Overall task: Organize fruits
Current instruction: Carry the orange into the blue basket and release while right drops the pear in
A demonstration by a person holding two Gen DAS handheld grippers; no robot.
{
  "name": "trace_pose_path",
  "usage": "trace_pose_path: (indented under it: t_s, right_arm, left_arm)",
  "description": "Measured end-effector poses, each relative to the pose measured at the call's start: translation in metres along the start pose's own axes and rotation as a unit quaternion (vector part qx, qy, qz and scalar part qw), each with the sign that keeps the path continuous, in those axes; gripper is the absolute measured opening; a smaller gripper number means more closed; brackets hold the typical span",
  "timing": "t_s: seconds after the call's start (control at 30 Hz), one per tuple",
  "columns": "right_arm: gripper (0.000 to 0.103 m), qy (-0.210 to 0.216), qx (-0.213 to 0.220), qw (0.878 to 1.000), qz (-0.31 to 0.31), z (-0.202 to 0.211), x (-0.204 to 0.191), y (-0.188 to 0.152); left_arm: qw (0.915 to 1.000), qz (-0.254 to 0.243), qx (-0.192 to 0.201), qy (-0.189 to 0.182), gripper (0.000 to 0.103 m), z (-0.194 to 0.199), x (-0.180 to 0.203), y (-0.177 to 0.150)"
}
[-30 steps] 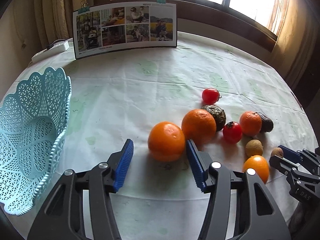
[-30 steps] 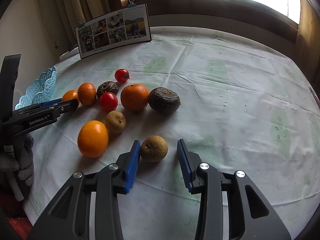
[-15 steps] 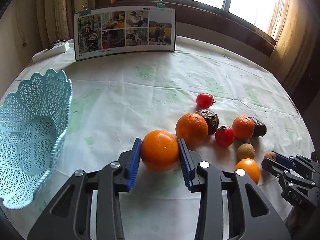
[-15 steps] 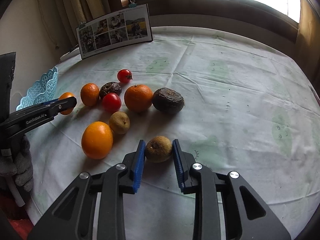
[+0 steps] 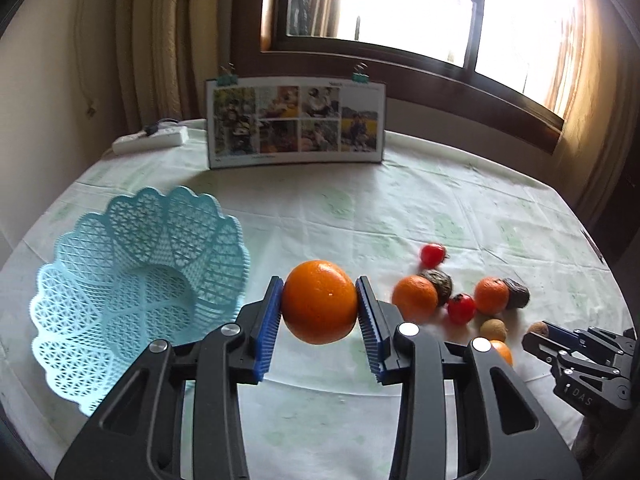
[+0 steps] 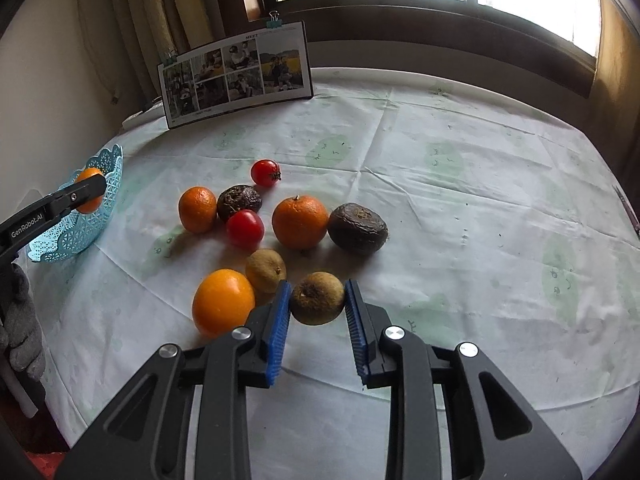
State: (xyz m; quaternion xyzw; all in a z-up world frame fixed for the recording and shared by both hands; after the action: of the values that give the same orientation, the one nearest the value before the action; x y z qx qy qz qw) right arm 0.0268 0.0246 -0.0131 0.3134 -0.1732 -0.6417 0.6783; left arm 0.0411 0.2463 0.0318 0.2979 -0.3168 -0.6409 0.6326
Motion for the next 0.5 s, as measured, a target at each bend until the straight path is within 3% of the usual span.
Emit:
trace_pose_path:
  t_s: [0.3, 0.5]
  right_arm:
    - [0.028, 0.008, 0.018, 1.0, 0.015, 0.006, -0.031, 0.018]
    - [0.028, 0.034, 0.029, 0.998, 0.035, 0.006, -0.069, 0.035]
  left_arm:
    - [0.997, 0.04, 0.02, 0.062, 0.038, 0.008, -0.067, 0.0]
    - [0.9938, 0.077, 0.008, 0.081, 0.038, 0.005, -0.108, -0.012]
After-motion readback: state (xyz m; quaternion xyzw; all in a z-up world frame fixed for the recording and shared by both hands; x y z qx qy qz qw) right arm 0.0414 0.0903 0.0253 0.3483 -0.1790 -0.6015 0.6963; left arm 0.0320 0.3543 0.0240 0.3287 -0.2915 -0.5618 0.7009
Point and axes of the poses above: each gripper's, at about its wrist camera, not at the fingertips, and z roughly against the way its jaws point, x to its right, y to its top, the point moved 6 cm from there along -z, roughly the way its jaws point, and after that the axes turned 4 degrees about -z, right-handed, at the moved point
